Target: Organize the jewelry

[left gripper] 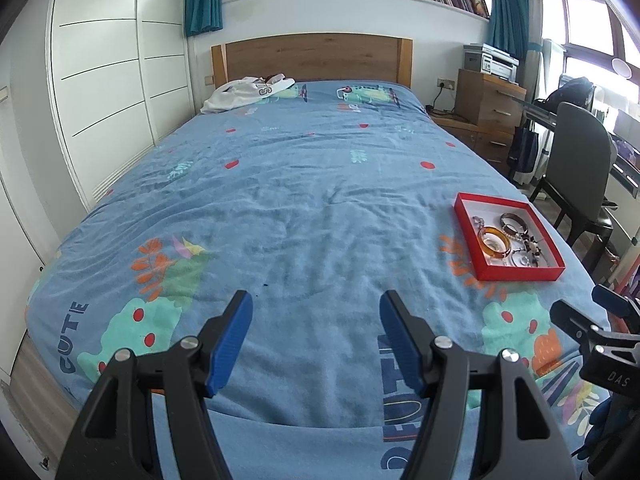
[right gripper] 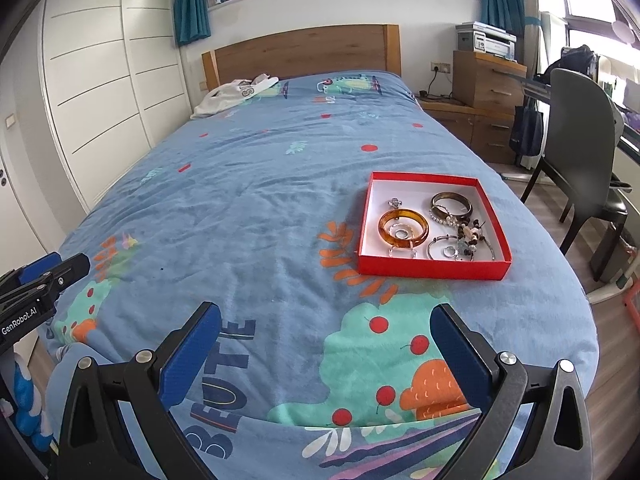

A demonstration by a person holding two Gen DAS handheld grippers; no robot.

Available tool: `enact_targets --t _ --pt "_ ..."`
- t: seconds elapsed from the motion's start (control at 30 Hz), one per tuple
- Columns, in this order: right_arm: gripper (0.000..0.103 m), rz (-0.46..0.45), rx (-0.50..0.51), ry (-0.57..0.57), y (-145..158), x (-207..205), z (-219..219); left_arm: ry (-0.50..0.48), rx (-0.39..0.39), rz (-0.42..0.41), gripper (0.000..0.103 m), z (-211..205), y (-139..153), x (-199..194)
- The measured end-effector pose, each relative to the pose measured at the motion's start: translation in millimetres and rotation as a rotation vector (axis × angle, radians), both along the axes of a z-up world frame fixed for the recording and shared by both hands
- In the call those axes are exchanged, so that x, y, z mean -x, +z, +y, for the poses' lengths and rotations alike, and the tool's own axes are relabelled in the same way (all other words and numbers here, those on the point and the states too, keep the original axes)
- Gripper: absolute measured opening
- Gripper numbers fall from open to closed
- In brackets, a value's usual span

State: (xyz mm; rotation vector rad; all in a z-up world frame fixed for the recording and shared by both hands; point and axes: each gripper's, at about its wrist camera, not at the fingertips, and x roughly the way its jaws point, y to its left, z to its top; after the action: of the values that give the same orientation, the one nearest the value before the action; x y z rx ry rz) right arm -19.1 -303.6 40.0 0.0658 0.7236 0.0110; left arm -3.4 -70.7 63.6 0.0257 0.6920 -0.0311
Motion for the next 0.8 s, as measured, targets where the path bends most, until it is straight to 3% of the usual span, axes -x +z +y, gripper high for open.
enact_targets --t 0.8 --pt "0.102 0.028 0.001 -0.002 -13.3 -3.7 0.0 -0.009 0.001 0.032 0.064 -1.0 -14.9 -4.4"
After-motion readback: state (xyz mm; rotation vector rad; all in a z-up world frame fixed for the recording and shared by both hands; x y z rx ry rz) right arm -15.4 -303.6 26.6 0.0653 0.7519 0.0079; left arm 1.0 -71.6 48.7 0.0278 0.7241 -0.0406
